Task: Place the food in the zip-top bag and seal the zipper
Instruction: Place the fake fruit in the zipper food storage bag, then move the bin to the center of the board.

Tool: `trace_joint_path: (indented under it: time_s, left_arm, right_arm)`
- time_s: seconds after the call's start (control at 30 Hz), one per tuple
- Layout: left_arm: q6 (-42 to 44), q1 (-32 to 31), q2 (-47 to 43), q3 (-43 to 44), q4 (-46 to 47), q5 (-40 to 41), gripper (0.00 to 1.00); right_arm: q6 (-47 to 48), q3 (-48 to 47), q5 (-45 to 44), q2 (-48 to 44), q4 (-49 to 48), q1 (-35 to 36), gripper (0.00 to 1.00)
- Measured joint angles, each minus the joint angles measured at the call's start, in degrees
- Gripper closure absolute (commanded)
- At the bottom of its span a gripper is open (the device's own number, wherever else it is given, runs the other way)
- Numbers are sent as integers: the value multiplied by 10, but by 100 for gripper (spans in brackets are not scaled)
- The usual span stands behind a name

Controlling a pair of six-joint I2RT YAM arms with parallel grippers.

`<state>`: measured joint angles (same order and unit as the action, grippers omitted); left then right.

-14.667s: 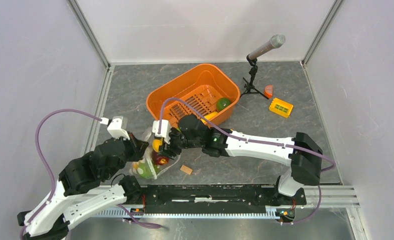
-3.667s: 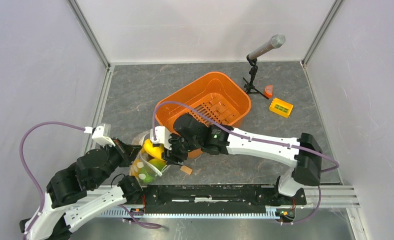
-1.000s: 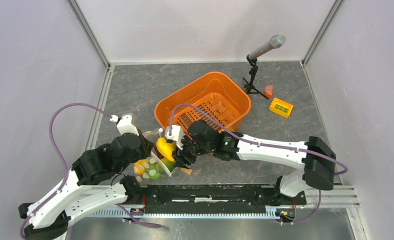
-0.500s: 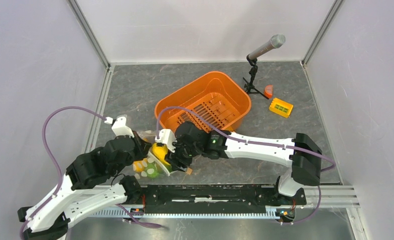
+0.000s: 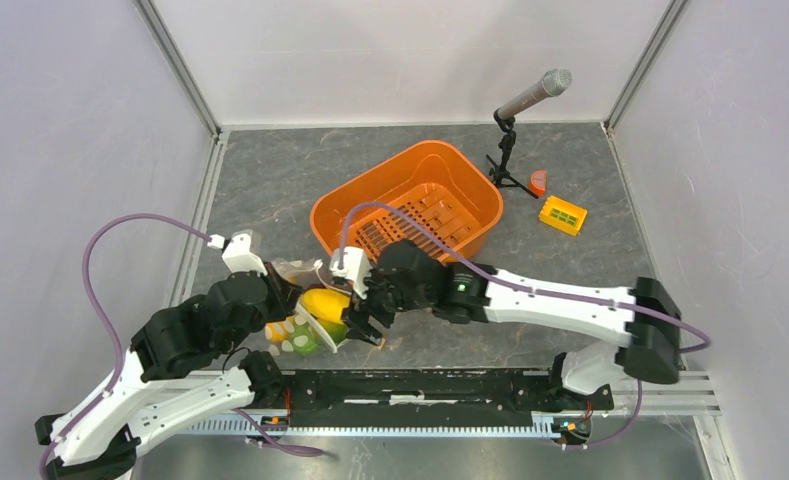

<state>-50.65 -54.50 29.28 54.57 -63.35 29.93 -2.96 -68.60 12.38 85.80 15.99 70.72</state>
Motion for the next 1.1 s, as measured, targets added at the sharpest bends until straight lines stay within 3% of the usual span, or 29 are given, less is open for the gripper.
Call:
trace_joint_path:
  time_s: [0.13, 0.37, 0.47, 0.6, 0.9, 1.03, 1.1]
  left_arm:
    - [0, 0, -5, 0, 0, 0, 91]
    - [0, 0, -32, 0, 0, 1, 90]
    - [0, 0, -41, 0, 0, 1, 90]
    - [0, 0, -44, 0, 0, 1, 90]
    - [35, 0, -39, 24, -16, -3, 85]
    - [52, 0, -40, 50, 0, -20, 85]
    - [55, 0, -44, 50, 7, -35, 85]
  right_arm:
    - [-1, 58, -50, -89, -43, 0, 17]
    - [-39, 247, -244, -287, -114, -2, 51]
    - [-68, 298, -290, -319, -107, -9, 54]
    - [-108, 310, -325, -295, -91, -12, 61]
    - [-101, 307, -304, -157, -180, -113, 60]
    - [-79, 267, -274, -66, -236, -160, 55]
    - [-71, 230, -250, -18, -253, -180, 48]
